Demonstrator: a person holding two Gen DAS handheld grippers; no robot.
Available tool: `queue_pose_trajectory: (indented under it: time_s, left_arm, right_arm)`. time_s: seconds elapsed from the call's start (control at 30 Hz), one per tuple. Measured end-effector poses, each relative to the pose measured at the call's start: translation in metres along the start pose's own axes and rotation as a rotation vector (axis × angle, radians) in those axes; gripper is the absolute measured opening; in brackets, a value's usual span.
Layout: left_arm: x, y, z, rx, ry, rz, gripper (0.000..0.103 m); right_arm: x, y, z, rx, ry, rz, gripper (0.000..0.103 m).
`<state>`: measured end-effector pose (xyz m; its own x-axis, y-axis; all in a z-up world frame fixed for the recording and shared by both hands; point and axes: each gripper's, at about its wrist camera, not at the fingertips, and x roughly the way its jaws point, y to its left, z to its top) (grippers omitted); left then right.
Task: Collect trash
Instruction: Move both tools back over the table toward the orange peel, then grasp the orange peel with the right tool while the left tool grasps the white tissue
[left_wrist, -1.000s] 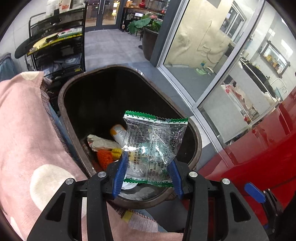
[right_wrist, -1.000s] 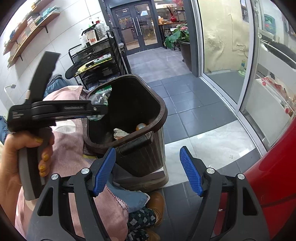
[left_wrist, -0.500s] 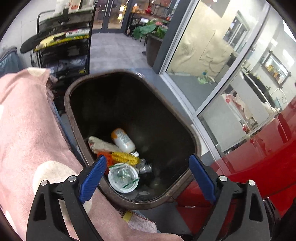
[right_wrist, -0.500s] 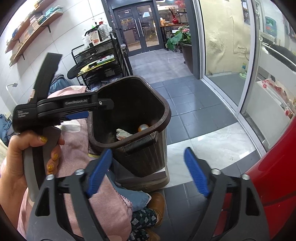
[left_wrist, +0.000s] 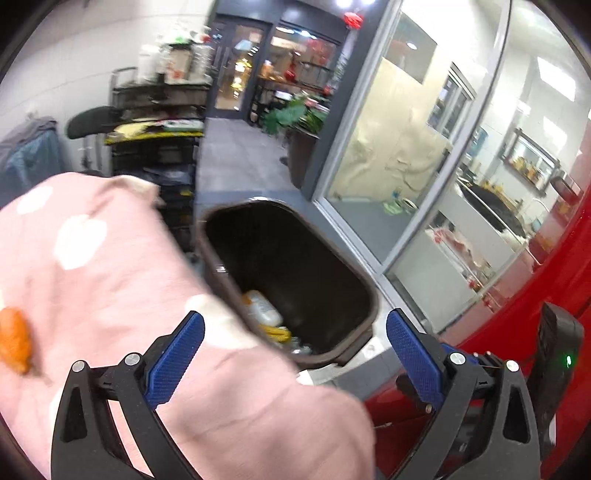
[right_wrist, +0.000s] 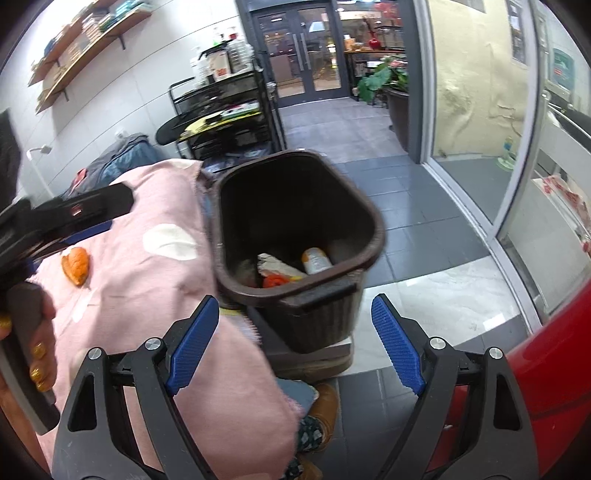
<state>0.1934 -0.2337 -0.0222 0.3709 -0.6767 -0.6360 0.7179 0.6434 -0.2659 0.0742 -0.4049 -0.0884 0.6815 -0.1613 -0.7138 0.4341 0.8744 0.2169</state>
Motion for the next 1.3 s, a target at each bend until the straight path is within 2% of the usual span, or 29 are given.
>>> queue_pose_trajectory:
  time_s: [0.17,0.3,0.4,0.67,0.77,0.93,1.0,1.13,1.17,1.3]
  left_arm:
    - [-0.041,0.037,-0.019,-0.015,-0.047,0.107,0.097]
    - [-0.066,0.066,-0.03,-0.014,-0.062,0.234,0.097]
    - [-0.083,0.097,-0.039,-0.055,-0.068,0.312,0.097]
    - [-0.114,0.201,-0.045,-0.211,-0.062,0.425,0.097]
    - [-0.118,0.238,-0.039,-0.252,-0.064,0.463,0.097]
    - [-0.109,0.29,-0.023,-0.296,-0.048,0.479,0.096]
    - [-0.102,0.302,-0.015,-0.289,-0.041,0.471,0.096]
    - [-0.081,0.331,0.005,-0.28,-0.012,0.505,0.095]
    - [-0.075,0.337,0.009,-0.279,-0.009,0.509,0.093]
    - [-0.059,0.352,0.014,-0.289,0.019,0.504,0.066]
  right_arm:
    - [0.006,0.037,0.005,-0.069,0.027,0.072,0.084]
    - [0.013,0.074,0.01,-0.124,0.066,0.163,0.084]
    - [0.018,0.107,0.011,-0.159,0.101,0.242,0.084]
    - [0.037,0.205,0.01,-0.299,0.182,0.376,0.084]
    - [0.043,0.235,0.011,-0.347,0.194,0.392,0.084]
    - [0.064,0.276,0.015,-0.406,0.233,0.409,0.084]
    - [0.076,0.295,0.018,-0.431,0.258,0.418,0.084]
    - [0.107,0.333,0.027,-0.465,0.323,0.447,0.084]
    - [0.115,0.341,0.028,-0.466,0.337,0.451,0.084]
    - [0.149,0.37,0.032,-0.507,0.378,0.426,0.084]
